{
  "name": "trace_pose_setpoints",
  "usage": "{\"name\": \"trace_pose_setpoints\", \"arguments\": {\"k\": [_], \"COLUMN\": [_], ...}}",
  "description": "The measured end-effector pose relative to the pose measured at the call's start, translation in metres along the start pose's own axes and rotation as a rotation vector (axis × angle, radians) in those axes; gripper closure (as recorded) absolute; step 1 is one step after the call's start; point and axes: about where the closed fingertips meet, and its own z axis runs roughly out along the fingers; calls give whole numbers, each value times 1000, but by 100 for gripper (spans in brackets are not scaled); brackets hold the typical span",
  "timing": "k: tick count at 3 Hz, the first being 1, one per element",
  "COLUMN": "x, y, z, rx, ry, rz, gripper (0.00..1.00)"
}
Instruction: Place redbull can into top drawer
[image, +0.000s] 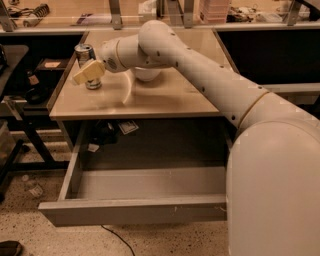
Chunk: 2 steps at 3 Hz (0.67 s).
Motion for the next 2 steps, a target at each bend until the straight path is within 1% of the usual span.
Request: {"name": "trace_pose_setpoints", "arguments": {"k": [1,2], "x": [0,0], "y": [0,0], "z": [0,0], "rx": [0,0], "ry": [0,0], "rz": [0,0], "gripper": [19,41]}}
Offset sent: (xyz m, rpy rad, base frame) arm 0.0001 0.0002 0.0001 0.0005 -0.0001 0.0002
